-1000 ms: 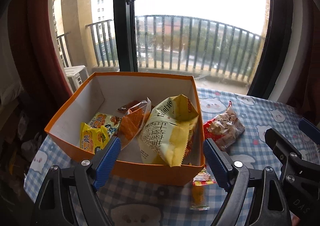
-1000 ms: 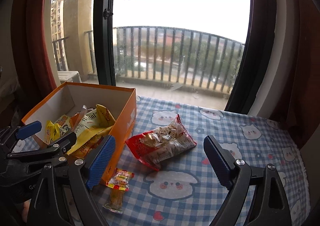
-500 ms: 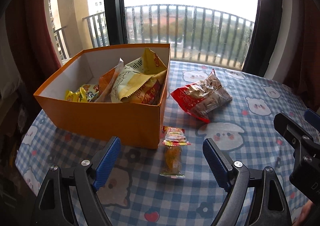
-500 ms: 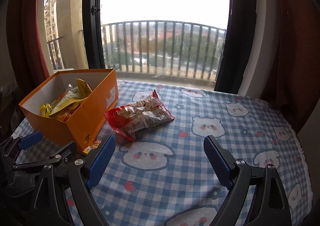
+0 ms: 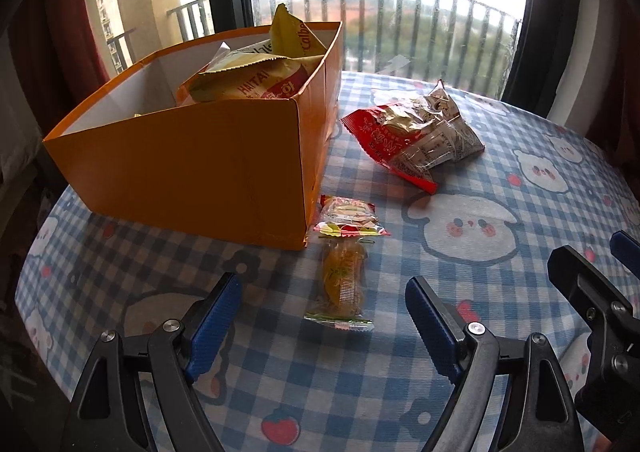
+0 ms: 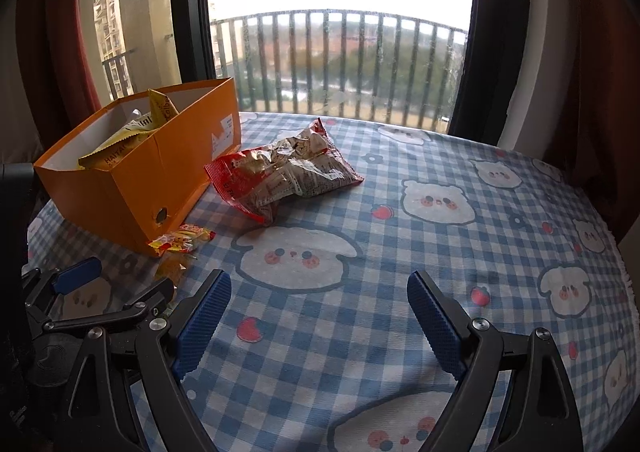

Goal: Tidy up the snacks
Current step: 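Withdraw both open tools from the box toward the remaining snacks, then close the left tool on the small wrapped candy beside the box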

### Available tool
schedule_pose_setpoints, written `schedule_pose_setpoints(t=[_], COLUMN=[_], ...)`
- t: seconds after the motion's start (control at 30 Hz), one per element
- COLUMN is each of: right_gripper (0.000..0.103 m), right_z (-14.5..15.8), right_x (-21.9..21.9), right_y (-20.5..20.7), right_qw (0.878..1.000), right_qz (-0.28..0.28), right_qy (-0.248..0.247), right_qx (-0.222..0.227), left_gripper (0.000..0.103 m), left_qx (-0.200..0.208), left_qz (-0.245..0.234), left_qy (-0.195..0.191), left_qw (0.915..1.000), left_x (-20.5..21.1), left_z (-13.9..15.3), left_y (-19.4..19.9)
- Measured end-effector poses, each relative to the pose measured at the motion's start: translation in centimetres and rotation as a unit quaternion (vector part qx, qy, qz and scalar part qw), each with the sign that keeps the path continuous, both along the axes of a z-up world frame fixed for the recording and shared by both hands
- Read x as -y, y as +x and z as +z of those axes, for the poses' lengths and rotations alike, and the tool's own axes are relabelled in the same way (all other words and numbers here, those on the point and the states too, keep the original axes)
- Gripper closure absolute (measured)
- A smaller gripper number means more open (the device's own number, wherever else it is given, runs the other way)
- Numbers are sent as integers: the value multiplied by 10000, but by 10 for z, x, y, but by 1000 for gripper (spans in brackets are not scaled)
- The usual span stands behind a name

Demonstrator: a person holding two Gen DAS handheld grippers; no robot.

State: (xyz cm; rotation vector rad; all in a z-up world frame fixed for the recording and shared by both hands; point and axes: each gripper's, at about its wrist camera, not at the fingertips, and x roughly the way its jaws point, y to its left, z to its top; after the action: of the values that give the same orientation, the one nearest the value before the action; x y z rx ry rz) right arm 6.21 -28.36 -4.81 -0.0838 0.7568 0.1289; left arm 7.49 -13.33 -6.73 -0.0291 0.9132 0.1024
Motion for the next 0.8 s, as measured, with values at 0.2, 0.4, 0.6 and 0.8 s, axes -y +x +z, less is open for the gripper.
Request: schedule_pose_setpoints(t=[0.2,0.4,0.6,0.8], right_gripper=[12,12,12,12], right_z=[-12,-19,-22,-27], right_x=[3,6,9,12], right_y=[8,15,20,25], right_qw=[9999,9997,9995,9993], right_qz=[-43,-73,-93,-100], right_qy=[20,31,25,51], right_qx=[-137,-248,-287,-366], left_gripper=[18,25,39,74], left_qx=[-142,-337,-465,-434], left_qz=[-32,-44,-6,-200], left_qy=[33,-26,-186,-167], left_qw=[9999,9994,9987,9987], left_x=[4,8,7,18], left_z=[-12,-25,-34,-32], left_y=[11,22,28,30])
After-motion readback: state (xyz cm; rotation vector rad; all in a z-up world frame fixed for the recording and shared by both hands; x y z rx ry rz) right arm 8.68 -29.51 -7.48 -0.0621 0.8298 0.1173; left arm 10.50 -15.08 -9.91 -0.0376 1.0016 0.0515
